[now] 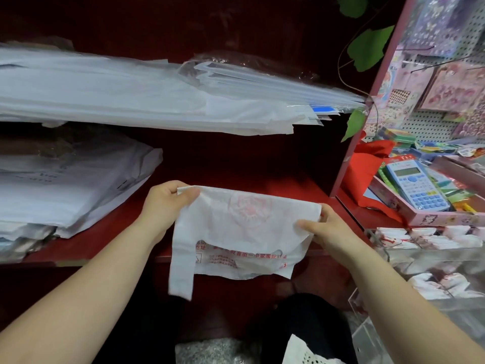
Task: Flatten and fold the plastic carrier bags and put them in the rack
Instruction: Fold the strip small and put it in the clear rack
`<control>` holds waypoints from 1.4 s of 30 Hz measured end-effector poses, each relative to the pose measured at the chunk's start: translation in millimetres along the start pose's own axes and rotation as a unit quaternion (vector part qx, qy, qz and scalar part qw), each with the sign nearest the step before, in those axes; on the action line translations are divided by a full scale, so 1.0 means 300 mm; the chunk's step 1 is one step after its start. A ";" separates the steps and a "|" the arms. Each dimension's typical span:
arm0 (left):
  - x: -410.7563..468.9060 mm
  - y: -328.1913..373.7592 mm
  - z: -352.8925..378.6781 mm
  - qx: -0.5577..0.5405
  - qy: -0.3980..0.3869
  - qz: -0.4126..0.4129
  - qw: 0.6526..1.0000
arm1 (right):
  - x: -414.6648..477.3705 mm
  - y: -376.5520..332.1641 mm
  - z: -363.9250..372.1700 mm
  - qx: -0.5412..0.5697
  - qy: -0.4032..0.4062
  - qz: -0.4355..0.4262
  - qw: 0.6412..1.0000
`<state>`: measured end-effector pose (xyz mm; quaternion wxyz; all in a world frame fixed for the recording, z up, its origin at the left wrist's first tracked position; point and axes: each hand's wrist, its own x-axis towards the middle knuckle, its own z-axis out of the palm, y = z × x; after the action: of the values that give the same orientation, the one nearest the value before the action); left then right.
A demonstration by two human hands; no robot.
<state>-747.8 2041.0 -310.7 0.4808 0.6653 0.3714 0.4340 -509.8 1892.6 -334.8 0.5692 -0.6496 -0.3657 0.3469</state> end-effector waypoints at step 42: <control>0.196 -0.265 0.171 0.550 -0.172 -0.020 0.817 | 0.342 0.084 0.090 -0.562 0.209 -0.023 0.800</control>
<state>-685.7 2099.1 -382.4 0.0995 0.8755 0.4722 0.0263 -480.7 1992.8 -366.3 0.1745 -0.9035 -0.3838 -0.0770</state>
